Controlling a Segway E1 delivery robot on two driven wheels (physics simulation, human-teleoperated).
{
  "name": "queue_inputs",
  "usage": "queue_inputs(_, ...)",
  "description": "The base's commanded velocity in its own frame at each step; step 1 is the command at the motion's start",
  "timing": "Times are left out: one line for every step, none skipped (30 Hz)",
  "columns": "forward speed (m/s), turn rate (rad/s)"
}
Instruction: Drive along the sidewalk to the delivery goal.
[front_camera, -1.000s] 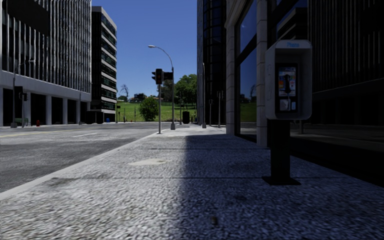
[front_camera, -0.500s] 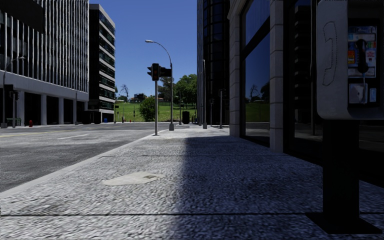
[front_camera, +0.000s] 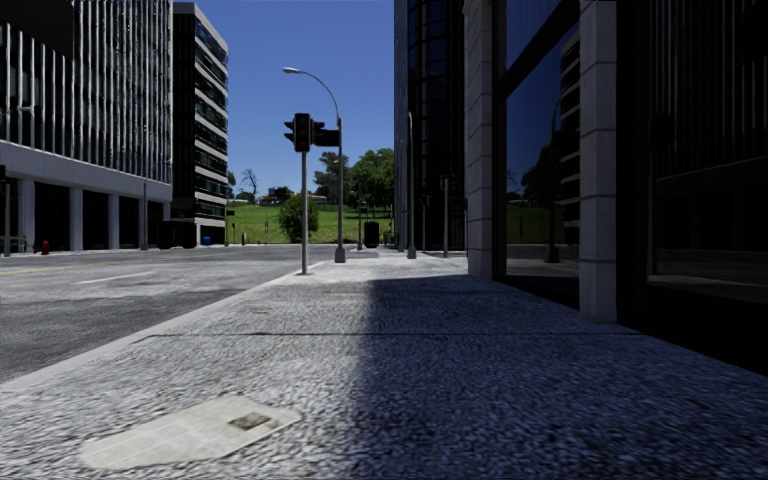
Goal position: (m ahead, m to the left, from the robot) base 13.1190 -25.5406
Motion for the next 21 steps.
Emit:
queue_inputs(2.0,0.0)
queue_inputs(2.0,0.0)
queue_inputs(2.0,0.0)
queue_inputs(2.0,0.0)
queue_inputs(2.0,0.0)
queue_inputs(2.0,0.0)
queue_inputs(2.0,0.0)
queue_inputs(2.0,0.0)
queue_inputs(2.0,0.0)
queue_inputs(2.0,0.0)
queue_inputs(2.0,0.0)
queue_inputs(2.0,0.0)
queue_inputs(2.0,0.0)
queue_inputs(2.0,0.0)
queue_inputs(2.0,0.0)
queue_inputs(2.0,0.0)
queue_inputs(2.0,0.0)
queue_inputs(2.0,0.0)
queue_inputs(2.0,0.0)
queue_inputs(2.0,0.0)
queue_inputs(2.0,0.0)
